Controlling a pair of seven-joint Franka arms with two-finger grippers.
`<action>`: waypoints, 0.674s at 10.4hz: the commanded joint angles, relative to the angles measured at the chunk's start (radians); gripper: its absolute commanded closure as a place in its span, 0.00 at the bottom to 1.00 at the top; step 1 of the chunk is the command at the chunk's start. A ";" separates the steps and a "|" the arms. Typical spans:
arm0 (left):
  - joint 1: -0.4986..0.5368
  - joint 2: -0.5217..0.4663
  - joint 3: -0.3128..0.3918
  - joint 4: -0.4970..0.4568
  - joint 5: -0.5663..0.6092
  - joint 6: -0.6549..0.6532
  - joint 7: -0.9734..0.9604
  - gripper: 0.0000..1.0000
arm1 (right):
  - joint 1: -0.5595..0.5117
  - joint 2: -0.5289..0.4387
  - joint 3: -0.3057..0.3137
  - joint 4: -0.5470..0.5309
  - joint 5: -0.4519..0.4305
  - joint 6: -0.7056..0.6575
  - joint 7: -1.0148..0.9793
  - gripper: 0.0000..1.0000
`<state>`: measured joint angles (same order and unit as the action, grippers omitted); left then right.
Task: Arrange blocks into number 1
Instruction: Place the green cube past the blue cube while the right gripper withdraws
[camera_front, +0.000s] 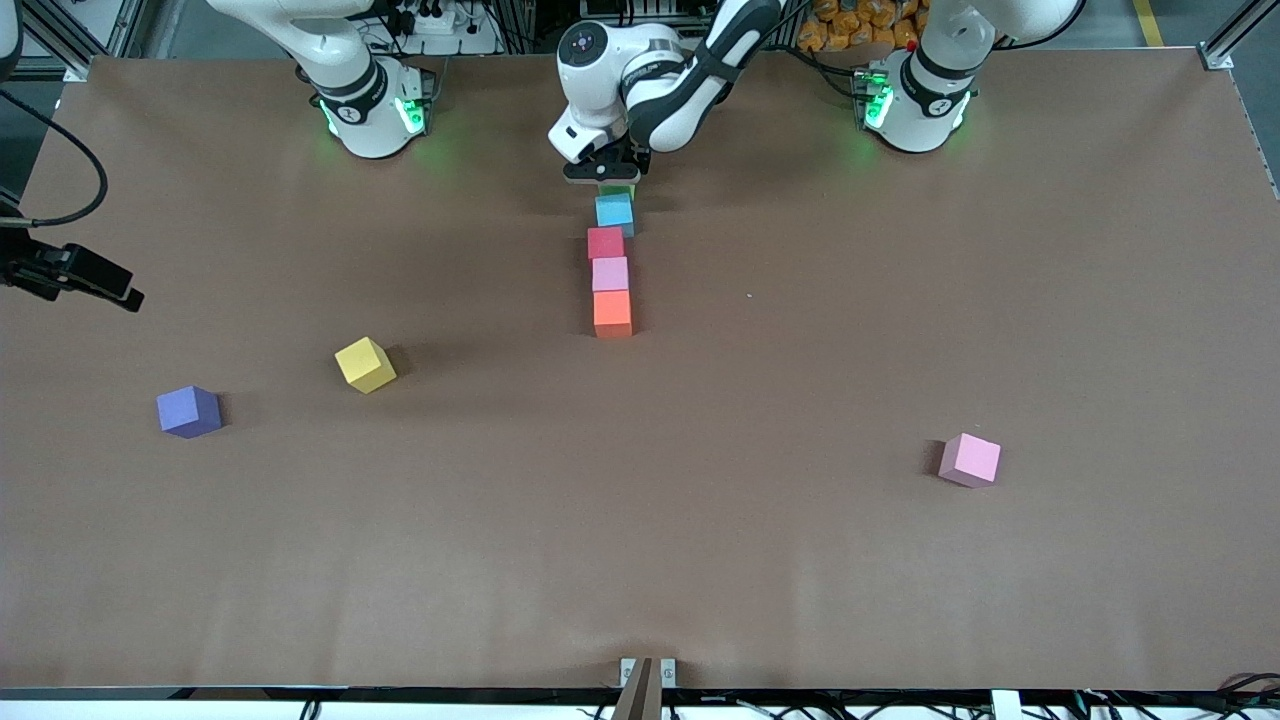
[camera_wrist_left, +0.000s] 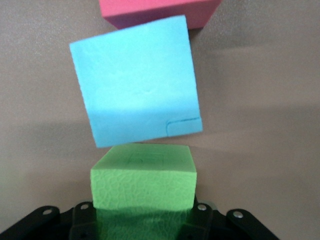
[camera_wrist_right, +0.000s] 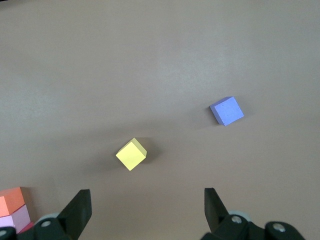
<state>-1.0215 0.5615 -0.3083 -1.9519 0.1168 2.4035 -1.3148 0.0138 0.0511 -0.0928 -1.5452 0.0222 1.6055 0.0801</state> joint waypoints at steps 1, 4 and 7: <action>0.032 0.021 -0.002 0.022 0.023 0.013 0.014 1.00 | -0.025 -0.002 0.021 0.011 -0.016 -0.018 0.003 0.00; 0.034 0.052 -0.002 0.067 0.021 0.011 -0.006 0.00 | -0.026 -0.010 0.021 0.011 -0.016 -0.018 0.000 0.00; 0.029 0.031 -0.002 0.070 0.021 -0.012 -0.049 0.00 | -0.029 -0.010 0.021 0.010 -0.016 -0.019 -0.002 0.00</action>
<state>-0.9905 0.5998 -0.3066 -1.8941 0.1168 2.4087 -1.3294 0.0104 0.0510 -0.0928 -1.5415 0.0194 1.6014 0.0801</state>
